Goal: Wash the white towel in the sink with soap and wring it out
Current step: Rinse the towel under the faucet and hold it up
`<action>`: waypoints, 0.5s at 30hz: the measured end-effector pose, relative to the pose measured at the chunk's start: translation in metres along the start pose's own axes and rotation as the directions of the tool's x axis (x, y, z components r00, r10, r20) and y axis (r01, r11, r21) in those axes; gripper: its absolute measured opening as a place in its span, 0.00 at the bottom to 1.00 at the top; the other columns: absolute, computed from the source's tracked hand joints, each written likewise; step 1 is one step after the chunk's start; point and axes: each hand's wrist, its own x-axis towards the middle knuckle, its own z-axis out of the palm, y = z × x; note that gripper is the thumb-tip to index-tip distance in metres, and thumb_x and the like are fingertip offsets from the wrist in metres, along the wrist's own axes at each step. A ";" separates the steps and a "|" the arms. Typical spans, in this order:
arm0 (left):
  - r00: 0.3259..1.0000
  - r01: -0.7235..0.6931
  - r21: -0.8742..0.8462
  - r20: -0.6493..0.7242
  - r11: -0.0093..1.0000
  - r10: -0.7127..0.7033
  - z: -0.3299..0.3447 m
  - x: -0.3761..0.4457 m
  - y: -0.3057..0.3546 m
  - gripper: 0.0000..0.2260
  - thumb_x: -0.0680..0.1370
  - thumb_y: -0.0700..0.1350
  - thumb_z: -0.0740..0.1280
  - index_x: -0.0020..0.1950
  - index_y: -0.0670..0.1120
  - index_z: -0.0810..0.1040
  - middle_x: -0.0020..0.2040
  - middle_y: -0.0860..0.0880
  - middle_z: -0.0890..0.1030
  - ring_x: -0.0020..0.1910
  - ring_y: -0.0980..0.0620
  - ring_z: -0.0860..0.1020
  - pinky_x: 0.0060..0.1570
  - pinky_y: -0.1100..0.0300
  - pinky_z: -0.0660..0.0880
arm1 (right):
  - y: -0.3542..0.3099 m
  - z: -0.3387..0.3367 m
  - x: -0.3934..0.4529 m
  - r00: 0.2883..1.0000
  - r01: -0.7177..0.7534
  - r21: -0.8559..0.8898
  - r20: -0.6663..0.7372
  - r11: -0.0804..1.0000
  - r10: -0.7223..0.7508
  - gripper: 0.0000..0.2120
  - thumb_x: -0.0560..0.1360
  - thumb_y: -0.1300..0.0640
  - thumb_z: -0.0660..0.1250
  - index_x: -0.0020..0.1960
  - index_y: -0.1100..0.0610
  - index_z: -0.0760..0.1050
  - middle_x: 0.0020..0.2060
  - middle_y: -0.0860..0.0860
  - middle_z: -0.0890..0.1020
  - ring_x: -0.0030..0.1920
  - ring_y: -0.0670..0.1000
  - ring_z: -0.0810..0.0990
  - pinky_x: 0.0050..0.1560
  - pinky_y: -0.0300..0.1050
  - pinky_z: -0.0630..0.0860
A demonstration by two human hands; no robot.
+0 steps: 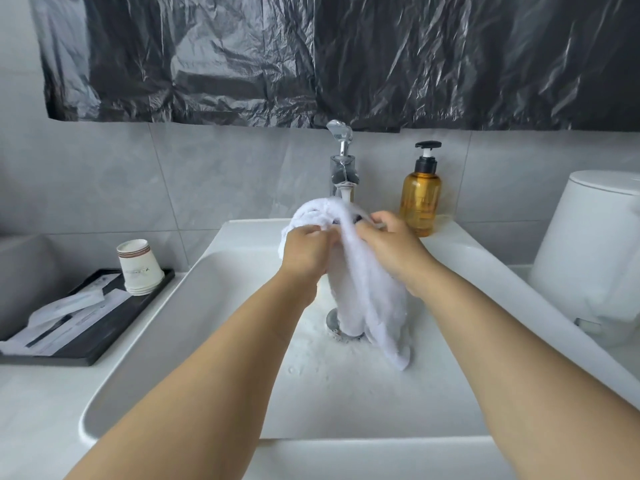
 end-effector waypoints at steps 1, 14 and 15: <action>0.999 0.002 0.049 -0.035 0.999 0.000 -0.001 0.000 0.000 0.18 0.77 0.40 0.67 0.29 0.48 0.66 0.28 0.52 0.66 0.29 0.51 0.64 0.30 0.62 0.62 | 0.001 -0.001 0.000 1.000 -0.007 0.010 -0.018 1.000 0.008 0.09 0.78 0.50 0.63 0.44 0.55 0.73 0.32 0.48 0.71 0.34 0.50 0.68 0.35 0.44 0.63; 0.895 -0.352 0.588 -0.017 0.729 0.446 -0.003 -0.004 -0.003 0.26 0.82 0.52 0.61 0.28 0.47 0.55 0.24 0.51 0.56 0.27 0.49 0.56 0.29 0.54 0.53 | 0.000 -0.034 -0.010 0.909 -0.111 -0.059 -0.409 0.992 0.077 0.14 0.75 0.58 0.63 0.31 0.59 0.66 0.29 0.51 0.69 0.31 0.53 0.67 0.28 0.42 0.60; 0.886 -0.371 0.603 0.003 0.706 0.463 -0.004 -0.002 -0.005 0.27 0.82 0.53 0.61 0.28 0.46 0.56 0.24 0.51 0.57 0.27 0.50 0.57 0.30 0.54 0.54 | 0.003 -0.032 -0.010 0.920 -0.116 -0.136 -0.388 0.984 0.054 0.10 0.75 0.56 0.63 0.36 0.57 0.69 0.33 0.51 0.71 0.34 0.54 0.70 0.31 0.43 0.64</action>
